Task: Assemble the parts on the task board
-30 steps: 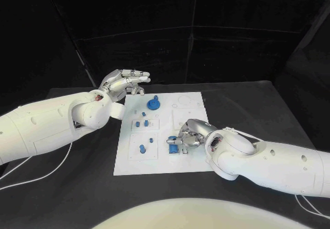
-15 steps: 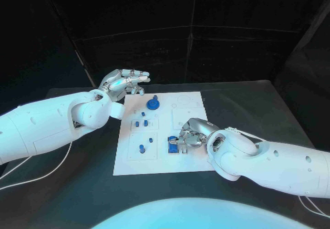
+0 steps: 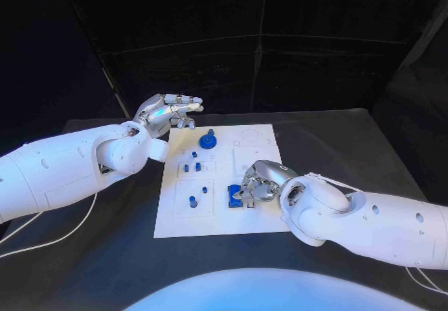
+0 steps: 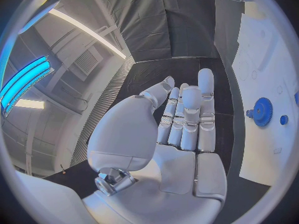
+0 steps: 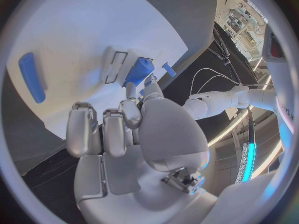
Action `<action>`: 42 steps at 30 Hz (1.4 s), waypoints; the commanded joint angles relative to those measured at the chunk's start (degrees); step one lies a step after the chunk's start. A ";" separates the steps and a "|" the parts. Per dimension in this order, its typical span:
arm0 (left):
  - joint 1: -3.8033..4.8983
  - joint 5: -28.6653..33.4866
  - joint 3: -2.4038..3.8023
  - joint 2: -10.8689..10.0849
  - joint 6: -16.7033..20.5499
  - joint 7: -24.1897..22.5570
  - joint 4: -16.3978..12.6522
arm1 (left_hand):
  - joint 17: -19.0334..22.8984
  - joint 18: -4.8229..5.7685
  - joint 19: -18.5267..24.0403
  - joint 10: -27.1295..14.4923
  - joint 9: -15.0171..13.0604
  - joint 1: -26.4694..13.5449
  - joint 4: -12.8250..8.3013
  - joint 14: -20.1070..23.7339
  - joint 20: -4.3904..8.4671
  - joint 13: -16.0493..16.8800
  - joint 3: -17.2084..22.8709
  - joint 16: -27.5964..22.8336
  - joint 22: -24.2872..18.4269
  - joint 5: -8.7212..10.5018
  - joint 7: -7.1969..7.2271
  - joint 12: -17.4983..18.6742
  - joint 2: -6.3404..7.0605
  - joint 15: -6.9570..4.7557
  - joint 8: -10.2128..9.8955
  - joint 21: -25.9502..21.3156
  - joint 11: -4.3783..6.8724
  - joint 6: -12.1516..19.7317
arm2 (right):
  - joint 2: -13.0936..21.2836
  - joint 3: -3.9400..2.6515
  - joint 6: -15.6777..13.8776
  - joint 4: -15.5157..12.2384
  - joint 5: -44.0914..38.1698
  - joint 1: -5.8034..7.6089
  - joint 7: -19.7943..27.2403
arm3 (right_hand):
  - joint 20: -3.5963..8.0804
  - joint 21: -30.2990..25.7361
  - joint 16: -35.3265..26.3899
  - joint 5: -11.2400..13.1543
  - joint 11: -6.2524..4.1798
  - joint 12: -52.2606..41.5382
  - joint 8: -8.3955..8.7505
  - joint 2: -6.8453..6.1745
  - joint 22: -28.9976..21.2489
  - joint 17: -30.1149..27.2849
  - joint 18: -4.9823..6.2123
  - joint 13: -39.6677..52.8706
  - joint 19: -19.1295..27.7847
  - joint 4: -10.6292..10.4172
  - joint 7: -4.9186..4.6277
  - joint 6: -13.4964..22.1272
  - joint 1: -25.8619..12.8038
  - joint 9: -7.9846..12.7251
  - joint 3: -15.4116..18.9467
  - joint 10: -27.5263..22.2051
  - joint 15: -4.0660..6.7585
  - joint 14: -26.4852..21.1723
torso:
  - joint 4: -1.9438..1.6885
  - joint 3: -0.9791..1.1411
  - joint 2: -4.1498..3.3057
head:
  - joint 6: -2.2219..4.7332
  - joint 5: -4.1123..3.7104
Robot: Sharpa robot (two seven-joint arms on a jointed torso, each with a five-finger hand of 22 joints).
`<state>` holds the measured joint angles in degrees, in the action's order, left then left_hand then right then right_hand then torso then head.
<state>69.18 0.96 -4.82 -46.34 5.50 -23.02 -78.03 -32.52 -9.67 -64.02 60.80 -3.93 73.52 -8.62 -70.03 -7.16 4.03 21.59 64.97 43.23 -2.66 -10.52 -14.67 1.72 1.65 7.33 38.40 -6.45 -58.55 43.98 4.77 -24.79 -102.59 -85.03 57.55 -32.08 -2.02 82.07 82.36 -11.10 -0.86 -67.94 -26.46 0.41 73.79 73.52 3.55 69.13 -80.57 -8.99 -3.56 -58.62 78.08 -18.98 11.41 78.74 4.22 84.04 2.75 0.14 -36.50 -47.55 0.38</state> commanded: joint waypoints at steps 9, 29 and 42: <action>0.10 0.15 0.05 0.05 -0.69 0.30 -0.01 | 0.09 -0.85 -0.23 -0.41 -0.03 0.36 -0.33 0.31 -0.26 0.04 0.01 -0.10 -0.09 -0.32 0.10 -0.30 -0.02 -0.05 0.27 -0.22 0.02 0.34 | -0.73 -0.03 0.35 1.30 -2.51 0.10 -0.01 | 0.24 0.33 0.48 0.37 -0.40 -1.07 -0.74 1.16 0.44 0.67 -0.09 0.91 -0.40 0.65 0.63 -0.08 0.99 -0.32 -0.60 0.75 0.57 3.20 | 0.00 -0.02 -0.07 | -0.27 -0.05; 0.09 0.15 0.04 0.05 -0.77 0.34 0.06 | 0.09 -0.85 -0.23 -0.41 -0.03 0.36 -0.33 0.31 -0.26 0.04 0.01 -0.10 -0.09 -0.32 0.10 -0.30 -0.02 -0.05 0.27 -0.22 0.02 0.34 | 0.82 -0.03 -3.67 -0.12 -2.93 0.10 1.81 | 0.35 0.34 0.48 -0.63 -0.47 -1.05 -0.95 1.76 0.47 0.70 -0.09 0.95 -0.40 0.58 0.69 0.14 0.87 -0.42 -0.77 0.76 0.66 3.19 | 0.06 0.06 0.06 | -0.16 -0.06; 0.09 0.15 0.04 -0.38 -0.72 0.30 -0.28 | 0.09 -0.85 -0.23 -0.41 -0.03 0.36 -0.33 0.31 -0.26 0.04 0.01 -0.10 -0.09 -0.32 0.10 -0.30 -0.02 -0.05 0.27 -0.22 0.02 0.34 | 12.68 -0.03 -8.10 -6.16 2.53 0.12 4.07 | -0.68 -0.05 0.34 -2.42 1.33 0.37 2.98 1.32 -0.16 0.55 0.01 -0.14 0.06 -0.95 -1.54 4.67 -1.17 1.35 0.39 -0.17 -0.73 3.12 | 0.13 -0.08 0.04 | 0.34 -1.31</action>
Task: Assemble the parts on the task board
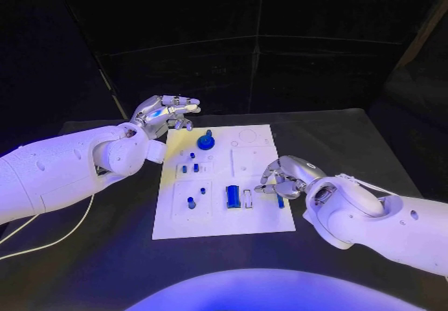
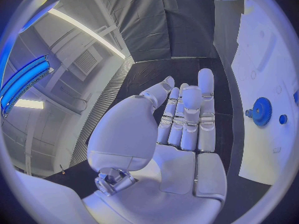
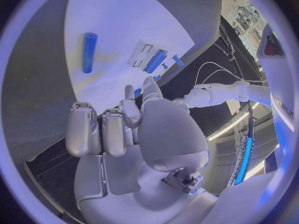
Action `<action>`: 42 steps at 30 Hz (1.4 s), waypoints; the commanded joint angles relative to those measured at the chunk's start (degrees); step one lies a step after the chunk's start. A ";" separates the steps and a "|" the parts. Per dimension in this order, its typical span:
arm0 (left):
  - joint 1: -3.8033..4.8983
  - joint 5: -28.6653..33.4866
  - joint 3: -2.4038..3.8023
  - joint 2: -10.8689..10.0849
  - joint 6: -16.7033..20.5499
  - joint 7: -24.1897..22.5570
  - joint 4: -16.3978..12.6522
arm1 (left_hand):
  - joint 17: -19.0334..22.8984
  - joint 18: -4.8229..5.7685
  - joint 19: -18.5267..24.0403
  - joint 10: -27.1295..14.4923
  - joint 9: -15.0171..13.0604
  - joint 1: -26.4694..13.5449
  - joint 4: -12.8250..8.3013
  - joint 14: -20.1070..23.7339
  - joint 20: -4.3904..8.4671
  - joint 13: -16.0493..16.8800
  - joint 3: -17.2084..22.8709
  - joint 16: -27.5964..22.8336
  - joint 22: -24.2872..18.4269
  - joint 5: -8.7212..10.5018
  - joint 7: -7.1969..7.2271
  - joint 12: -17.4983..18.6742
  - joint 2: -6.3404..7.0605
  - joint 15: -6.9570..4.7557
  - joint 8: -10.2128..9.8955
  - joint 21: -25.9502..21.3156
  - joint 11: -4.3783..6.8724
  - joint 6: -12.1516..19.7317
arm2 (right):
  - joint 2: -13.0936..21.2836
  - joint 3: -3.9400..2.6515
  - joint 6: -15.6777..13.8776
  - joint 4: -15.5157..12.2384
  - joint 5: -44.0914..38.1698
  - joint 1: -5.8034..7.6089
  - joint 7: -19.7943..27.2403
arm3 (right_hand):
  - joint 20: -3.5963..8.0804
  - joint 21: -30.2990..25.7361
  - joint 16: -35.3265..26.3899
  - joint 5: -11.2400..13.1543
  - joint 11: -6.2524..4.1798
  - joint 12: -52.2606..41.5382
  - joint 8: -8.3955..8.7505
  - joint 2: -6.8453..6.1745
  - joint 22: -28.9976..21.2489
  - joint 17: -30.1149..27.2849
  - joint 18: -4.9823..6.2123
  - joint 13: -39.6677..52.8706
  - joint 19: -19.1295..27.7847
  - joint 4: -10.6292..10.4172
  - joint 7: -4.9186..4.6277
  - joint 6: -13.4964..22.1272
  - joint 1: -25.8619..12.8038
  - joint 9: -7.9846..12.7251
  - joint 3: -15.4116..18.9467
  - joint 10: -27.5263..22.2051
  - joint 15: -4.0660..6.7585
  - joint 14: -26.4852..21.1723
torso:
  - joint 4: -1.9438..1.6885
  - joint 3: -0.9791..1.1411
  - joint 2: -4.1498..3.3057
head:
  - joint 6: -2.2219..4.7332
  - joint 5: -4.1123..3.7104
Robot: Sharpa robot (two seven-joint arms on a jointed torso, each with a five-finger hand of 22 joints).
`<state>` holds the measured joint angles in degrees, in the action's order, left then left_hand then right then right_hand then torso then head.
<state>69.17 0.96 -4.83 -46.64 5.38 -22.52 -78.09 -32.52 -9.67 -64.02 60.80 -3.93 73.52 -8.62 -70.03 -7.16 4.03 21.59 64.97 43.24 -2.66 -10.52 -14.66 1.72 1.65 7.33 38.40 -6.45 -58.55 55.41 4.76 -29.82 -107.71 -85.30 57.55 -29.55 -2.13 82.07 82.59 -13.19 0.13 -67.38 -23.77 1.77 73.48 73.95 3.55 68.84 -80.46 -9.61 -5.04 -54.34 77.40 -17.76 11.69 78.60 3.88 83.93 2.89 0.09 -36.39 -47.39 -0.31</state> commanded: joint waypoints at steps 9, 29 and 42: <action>0.10 0.15 0.05 -0.36 -0.59 -0.25 -0.62 | 0.15 -0.84 -0.24 -0.43 -0.03 0.34 -0.31 0.33 -0.26 0.03 0.03 -0.10 -0.10 -0.32 0.10 -0.39 -0.06 -0.04 0.32 -0.23 0.02 0.33 | 6.82 0.04 -1.25 -1.05 1.96 0.07 0.27 | -0.78 0.14 0.18 -0.50 0.48 0.02 0.75 -0.29 0.52 0.27 -0.05 -0.05 -0.27 -0.58 -0.18 0.28 -0.80 0.35 0.45 -0.15 -0.55 3.26 | 0.58 -0.06 0.16 | 0.18 -1.32; 0.05 0.15 0.03 -0.31 -0.69 -0.36 -0.48 | 0.13 -0.83 -0.25 -0.44 -0.03 0.28 -0.28 0.32 -0.26 0.03 0.00 -0.08 -0.10 -0.31 0.10 -0.42 -0.04 -0.03 0.34 -0.24 0.01 0.33 | 3.48 0.15 6.21 3.06 1.36 -1.23 -2.21 | -0.90 -0.52 -0.66 -2.48 0.32 1.09 1.86 -1.28 -0.52 -1.05 0.21 -0.82 0.40 -2.38 0.11 -1.62 -2.57 0.49 2.53 -0.68 -0.48 2.92 | 0.66 -0.04 0.10 | 0.01 -2.26; 0.03 0.15 0.02 -0.28 -0.93 -0.15 -0.10 | 0.19 -0.82 -0.25 -0.52 -0.02 0.08 -0.18 0.34 -0.28 0.01 -0.09 -0.07 -0.12 -0.31 0.07 -0.46 0.01 0.00 0.35 -0.26 -0.03 0.39 | 1.97 0.15 7.14 3.21 1.10 -2.30 -2.31 | -0.88 -0.56 -0.67 -2.29 0.22 1.09 1.68 -1.46 -0.56 -0.99 0.22 -0.79 0.42 -2.46 0.28 -2.27 -2.39 0.23 2.84 -0.69 -0.44 2.94 | 0.58 -0.07 0.07 | -0.14 -2.19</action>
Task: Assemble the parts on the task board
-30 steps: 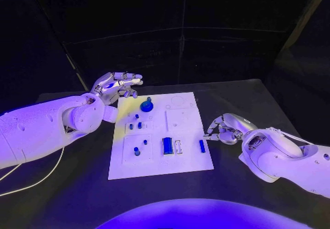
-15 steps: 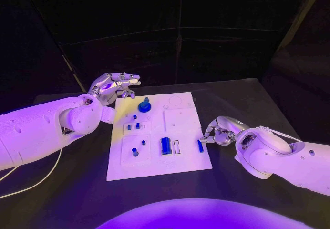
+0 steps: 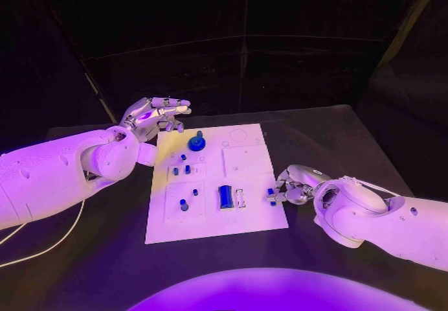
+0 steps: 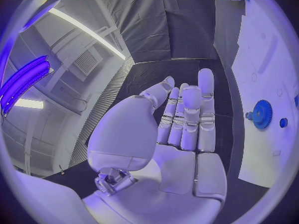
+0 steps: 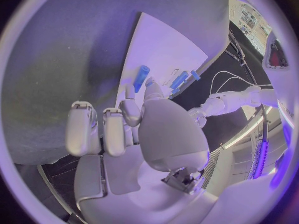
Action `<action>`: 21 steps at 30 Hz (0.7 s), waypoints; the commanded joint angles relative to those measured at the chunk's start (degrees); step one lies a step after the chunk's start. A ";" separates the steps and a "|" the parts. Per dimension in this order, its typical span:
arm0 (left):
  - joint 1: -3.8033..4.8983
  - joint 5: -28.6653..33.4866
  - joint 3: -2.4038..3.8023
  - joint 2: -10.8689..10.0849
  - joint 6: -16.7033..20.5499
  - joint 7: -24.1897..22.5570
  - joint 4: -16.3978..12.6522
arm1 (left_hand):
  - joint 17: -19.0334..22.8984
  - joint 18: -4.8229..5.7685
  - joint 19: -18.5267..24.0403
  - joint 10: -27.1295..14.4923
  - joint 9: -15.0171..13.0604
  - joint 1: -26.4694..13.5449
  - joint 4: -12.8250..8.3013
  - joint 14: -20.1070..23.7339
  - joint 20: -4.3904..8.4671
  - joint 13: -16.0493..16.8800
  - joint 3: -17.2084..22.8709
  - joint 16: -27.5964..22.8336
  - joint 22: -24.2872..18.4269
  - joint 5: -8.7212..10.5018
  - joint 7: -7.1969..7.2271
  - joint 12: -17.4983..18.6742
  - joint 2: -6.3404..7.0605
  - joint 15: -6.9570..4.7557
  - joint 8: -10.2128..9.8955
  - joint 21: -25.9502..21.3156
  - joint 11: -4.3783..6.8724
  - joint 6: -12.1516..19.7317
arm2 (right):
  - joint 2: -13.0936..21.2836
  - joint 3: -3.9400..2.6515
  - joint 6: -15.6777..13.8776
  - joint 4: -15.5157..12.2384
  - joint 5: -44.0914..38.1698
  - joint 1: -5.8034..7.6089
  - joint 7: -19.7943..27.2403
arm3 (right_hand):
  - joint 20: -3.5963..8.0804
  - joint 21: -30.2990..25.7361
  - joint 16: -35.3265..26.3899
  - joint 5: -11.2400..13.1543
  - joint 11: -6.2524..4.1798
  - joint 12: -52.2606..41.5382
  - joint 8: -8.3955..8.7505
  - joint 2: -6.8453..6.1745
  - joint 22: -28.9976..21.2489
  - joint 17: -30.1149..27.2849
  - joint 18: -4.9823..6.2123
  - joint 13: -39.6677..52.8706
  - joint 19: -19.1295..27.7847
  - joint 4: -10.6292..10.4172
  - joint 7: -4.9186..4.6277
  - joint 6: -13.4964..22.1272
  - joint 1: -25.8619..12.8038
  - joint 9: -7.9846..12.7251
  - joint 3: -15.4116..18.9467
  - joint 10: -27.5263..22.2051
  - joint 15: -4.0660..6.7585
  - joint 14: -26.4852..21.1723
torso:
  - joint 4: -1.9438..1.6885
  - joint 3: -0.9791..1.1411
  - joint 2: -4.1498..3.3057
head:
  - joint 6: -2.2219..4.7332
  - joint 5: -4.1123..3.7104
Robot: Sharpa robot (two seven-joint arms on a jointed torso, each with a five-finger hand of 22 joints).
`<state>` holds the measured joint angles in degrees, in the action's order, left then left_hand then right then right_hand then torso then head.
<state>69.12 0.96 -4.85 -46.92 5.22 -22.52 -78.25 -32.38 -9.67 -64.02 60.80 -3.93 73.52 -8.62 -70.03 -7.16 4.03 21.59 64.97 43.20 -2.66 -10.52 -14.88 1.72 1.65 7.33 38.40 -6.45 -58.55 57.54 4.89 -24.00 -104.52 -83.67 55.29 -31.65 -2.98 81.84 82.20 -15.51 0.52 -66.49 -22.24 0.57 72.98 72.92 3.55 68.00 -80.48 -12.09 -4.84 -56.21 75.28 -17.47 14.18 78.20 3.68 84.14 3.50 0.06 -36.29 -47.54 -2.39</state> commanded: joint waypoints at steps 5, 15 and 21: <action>0.08 0.15 0.04 -0.04 -0.81 -0.11 0.10 | 0.05 -0.82 -0.25 -0.51 -0.01 0.08 -0.18 0.34 -0.28 0.01 -0.09 -0.07 -0.09 -0.31 0.07 -0.24 0.01 -0.01 0.35 -0.26 -0.03 0.39 | -0.65 0.02 2.91 0.56 -1.89 -0.10 -0.45 | 0.08 -0.49 -0.43 0.09 -0.32 0.42 0.13 -0.47 -0.26 -0.16 0.28 -0.07 0.57 0.94 0.21 -0.70 1.48 -0.38 0.30 -0.44 -0.09 2.69 | -0.05 -0.05 -0.01 | 0.01 -0.07; 0.08 0.15 0.04 -0.09 -0.83 -0.13 0.08 | 0.05 -0.82 -0.25 -0.51 -0.01 0.08 -0.18 0.34 -0.28 0.01 -0.09 -0.07 -0.09 -0.31 0.07 -0.24 0.01 -0.01 0.35 -0.26 -0.03 0.39 | -2.29 0.02 7.26 2.13 -11.73 -0.19 -1.61 | 0.18 -0.93 -0.99 4.28 -0.24 1.68 1.44 1.00 -0.75 -0.79 0.36 -0.76 0.91 6.59 -0.09 -0.30 10.60 -0.57 -3.12 -1.48 -0.09 2.52 | -0.10 -0.04 0.03 | 0.05 0.04; 0.08 0.15 0.03 -0.08 -0.87 -0.16 0.09 | 0.05 -0.82 -0.25 -0.51 -0.01 0.08 -0.18 0.34 -0.28 0.01 -0.09 -0.07 -0.09 -0.31 0.07 -0.24 0.01 -0.01 0.35 -0.26 -0.03 0.39 | -3.23 0.04 10.97 2.77 -17.24 -0.20 -2.29 | 0.13 -0.99 -1.07 4.41 -0.20 1.94 1.90 1.10 -0.75 -0.83 0.35 -0.91 0.93 7.38 -0.17 -0.49 11.55 -0.48 -4.01 -1.64 -0.14 2.50 | -0.19 -0.03 0.01 | 0.08 0.11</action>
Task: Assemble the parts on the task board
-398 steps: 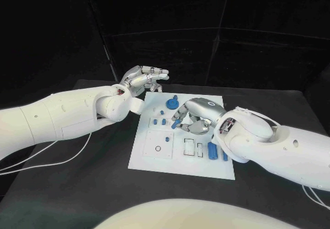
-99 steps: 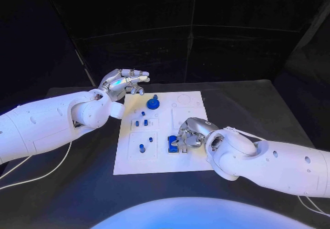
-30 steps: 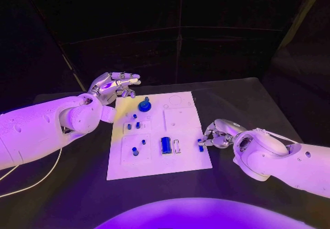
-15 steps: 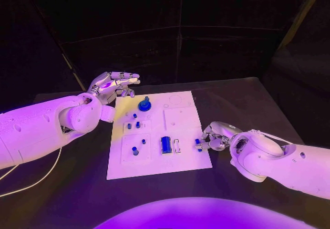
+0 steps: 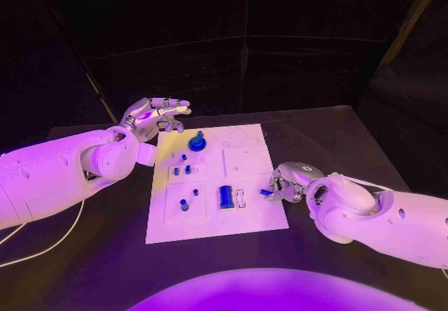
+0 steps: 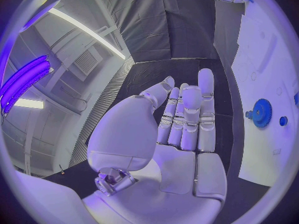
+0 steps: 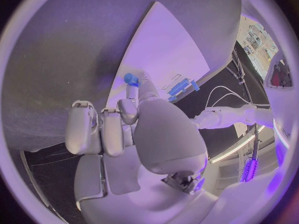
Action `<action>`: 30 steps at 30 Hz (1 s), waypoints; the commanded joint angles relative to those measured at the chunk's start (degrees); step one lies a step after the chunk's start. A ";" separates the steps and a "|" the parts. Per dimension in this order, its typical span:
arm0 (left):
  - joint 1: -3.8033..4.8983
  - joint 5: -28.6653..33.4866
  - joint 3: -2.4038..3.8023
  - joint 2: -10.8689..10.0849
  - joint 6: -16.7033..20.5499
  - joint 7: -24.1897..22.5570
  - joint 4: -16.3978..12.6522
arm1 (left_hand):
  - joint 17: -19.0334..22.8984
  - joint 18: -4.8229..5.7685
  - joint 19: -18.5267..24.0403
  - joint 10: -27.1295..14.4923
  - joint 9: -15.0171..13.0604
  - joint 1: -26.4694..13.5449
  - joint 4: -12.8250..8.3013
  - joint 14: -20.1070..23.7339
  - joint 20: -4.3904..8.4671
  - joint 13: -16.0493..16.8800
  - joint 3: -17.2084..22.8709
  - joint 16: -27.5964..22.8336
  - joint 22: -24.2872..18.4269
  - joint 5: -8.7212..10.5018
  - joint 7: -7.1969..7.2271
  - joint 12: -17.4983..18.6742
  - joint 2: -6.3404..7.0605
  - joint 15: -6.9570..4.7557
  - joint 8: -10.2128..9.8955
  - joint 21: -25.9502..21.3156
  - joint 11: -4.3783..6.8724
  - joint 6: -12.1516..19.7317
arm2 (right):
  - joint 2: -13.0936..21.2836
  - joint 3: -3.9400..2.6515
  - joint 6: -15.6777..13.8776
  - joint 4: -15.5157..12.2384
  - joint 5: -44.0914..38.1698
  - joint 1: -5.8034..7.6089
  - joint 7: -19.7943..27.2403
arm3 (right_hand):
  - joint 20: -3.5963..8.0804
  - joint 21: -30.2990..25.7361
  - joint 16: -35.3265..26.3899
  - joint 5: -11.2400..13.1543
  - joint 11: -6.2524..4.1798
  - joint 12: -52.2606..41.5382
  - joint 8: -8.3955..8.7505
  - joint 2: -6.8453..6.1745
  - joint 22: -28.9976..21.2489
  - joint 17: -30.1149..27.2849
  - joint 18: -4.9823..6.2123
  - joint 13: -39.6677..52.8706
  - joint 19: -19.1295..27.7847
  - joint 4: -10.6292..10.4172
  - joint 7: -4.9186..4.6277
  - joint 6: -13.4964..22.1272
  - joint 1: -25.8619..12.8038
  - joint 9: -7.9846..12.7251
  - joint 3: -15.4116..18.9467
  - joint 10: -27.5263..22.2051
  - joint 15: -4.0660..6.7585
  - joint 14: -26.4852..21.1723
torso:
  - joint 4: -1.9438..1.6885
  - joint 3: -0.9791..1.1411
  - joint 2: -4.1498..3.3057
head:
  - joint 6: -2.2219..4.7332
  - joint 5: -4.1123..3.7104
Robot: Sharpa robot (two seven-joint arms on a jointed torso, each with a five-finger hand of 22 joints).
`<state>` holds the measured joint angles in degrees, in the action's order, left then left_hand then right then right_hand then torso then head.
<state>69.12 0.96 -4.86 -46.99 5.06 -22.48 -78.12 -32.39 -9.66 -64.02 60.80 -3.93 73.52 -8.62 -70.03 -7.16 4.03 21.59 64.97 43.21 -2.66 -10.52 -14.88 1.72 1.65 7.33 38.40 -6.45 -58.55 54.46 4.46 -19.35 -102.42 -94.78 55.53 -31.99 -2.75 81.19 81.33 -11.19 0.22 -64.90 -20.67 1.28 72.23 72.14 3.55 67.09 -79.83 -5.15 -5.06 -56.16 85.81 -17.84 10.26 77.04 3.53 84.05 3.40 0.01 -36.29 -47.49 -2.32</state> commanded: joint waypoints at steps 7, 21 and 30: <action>0.08 0.15 0.04 -0.01 -0.69 -0.17 0.01 | 0.06 -0.82 -0.25 -0.52 -0.02 0.08 -0.18 0.34 -0.28 0.01 -0.09 -0.07 -0.09 -0.31 0.07 -0.25 0.01 0.00 0.35 -0.26 -0.03 0.39 | -0.15 0.47 2.70 0.14 -4.36 -0.44 -2.31 | 0.07 0.06 -0.03 -11.54 -0.40 0.02 1.53 1.42 0.84 0.51 0.20 0.45 -0.32 -0.75 0.39 -1.76 -0.31 0.17 -2.52 -0.03 0.25 2.78 | 0.08 0.02 0.03 | 0.02 0.18; 0.08 0.15 0.01 0.23 -0.84 -0.19 0.12 | 0.20 -0.81 -0.24 -0.64 0.00 -0.10 -0.04 0.41 -0.30 -0.01 -0.11 -0.10 -0.13 -0.32 0.08 -0.32 -0.07 0.03 0.38 -0.31 -0.04 0.47 | 0.42 0.41 -9.05 -3.71 6.51 -0.41 -2.16 | 0.61 1.27 0.89 -17.10 -0.79 -0.75 2.95 -0.57 3.00 2.28 -0.25 1.45 -1.68 -2.04 1.08 -3.23 -2.76 -0.65 -13.53 1.44 0.78 3.16 | -0.08 -0.02 -0.12 | -0.05 0.55; 0.08 0.15 0.00 0.28 -1.10 0.07 0.05 | 0.20 -0.81 -0.24 -0.64 0.00 -0.10 -0.04 0.41 -0.30 -0.01 -0.11 -0.10 -0.13 -0.32 0.08 -0.32 -0.07 0.03 0.38 -0.31 -0.04 0.47 | -0.38 0.39 -13.06 -5.02 8.36 -0.38 -1.24 | 0.63 1.48 1.06 -15.54 -0.82 -1.15 3.44 -3.17 3.44 2.63 -0.33 1.95 -1.89 -2.16 1.09 -3.78 -4.43 -1.07 -16.81 1.80 0.79 3.22 | 0.08 -0.04 -0.07 | -0.23 0.85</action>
<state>69.12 0.96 -4.90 -46.78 4.86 -22.43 -77.99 -32.24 -9.67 -64.02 60.60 -3.93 73.52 -8.62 -70.03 -7.16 4.03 21.59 64.97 43.16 -2.66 -10.52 -14.88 1.72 1.65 7.33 38.40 -6.65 -58.55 54.22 4.86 -28.84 -107.21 -88.52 55.06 -33.79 -2.05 82.43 82.19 -26.95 -0.83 -66.29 -17.39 -1.49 74.95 74.69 3.55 69.02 -81.42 -7.25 -4.94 -58.38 81.45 -13.09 -6.04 78.55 4.15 84.15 3.39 -0.02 -36.36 -47.68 -1.53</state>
